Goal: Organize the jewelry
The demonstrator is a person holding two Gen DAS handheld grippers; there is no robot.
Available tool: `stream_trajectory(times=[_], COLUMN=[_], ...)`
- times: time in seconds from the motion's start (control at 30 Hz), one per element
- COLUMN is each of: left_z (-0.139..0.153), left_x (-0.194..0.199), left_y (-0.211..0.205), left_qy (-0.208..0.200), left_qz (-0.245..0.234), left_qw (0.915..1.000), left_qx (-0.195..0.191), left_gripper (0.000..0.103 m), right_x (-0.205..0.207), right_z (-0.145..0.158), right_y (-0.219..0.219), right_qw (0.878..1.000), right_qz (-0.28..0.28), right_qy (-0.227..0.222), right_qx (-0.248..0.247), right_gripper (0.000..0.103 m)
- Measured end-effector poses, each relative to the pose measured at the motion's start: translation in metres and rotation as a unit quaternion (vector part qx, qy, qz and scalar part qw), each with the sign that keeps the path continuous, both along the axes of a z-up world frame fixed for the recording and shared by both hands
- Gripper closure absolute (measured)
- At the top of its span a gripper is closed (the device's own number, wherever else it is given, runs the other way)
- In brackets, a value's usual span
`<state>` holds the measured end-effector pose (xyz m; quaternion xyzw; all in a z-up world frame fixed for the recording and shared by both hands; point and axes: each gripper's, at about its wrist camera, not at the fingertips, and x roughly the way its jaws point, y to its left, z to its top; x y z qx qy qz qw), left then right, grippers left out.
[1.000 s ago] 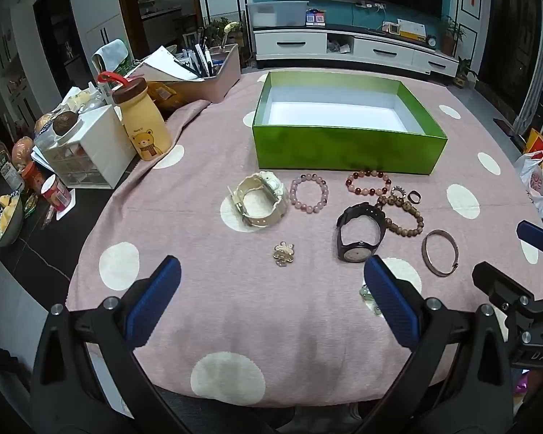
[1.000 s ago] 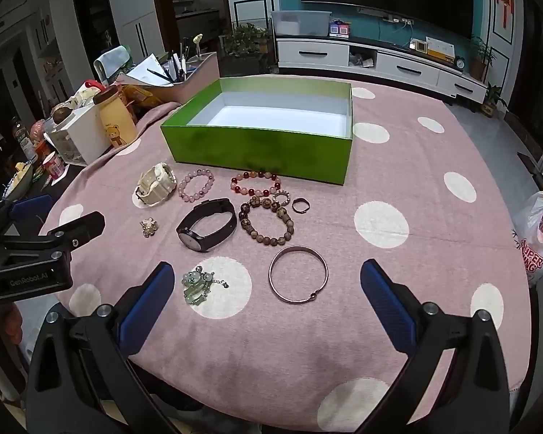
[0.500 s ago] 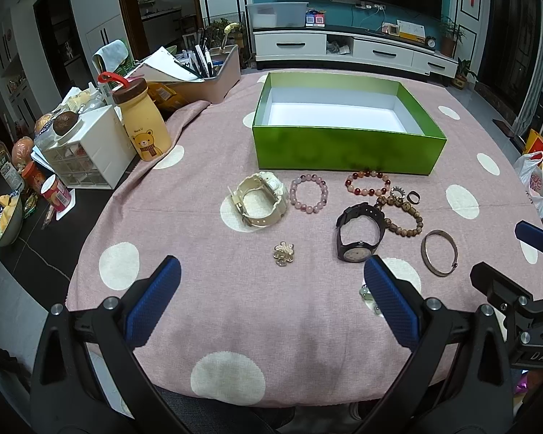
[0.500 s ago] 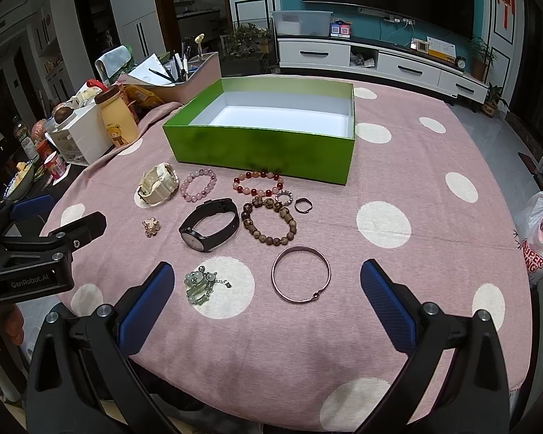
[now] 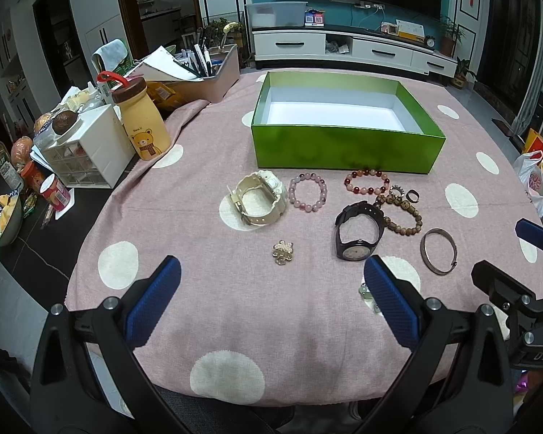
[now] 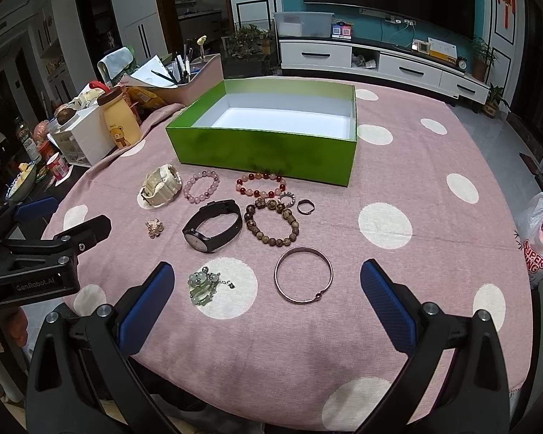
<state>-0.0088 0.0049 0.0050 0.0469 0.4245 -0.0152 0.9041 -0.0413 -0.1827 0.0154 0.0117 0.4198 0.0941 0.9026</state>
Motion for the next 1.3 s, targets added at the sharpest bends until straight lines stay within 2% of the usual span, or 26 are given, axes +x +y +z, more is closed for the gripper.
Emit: stream_trajectory(times=[1.3], left_z=[0.0045], left_x=[-0.0014], left_y=[-0.0058], left_qy=[-0.004], left_qz=[-0.003], left_qw=[1.0], left_qx=[-0.002], left_gripper=[0.002], right_x=[-0.0037], right_z=[0.008], right_y=[-0.005], right_qw=[1.0], right_qz=[0.001], right_qy=[-0.005], right_qx=[0.004], right_gripper=[0.001])
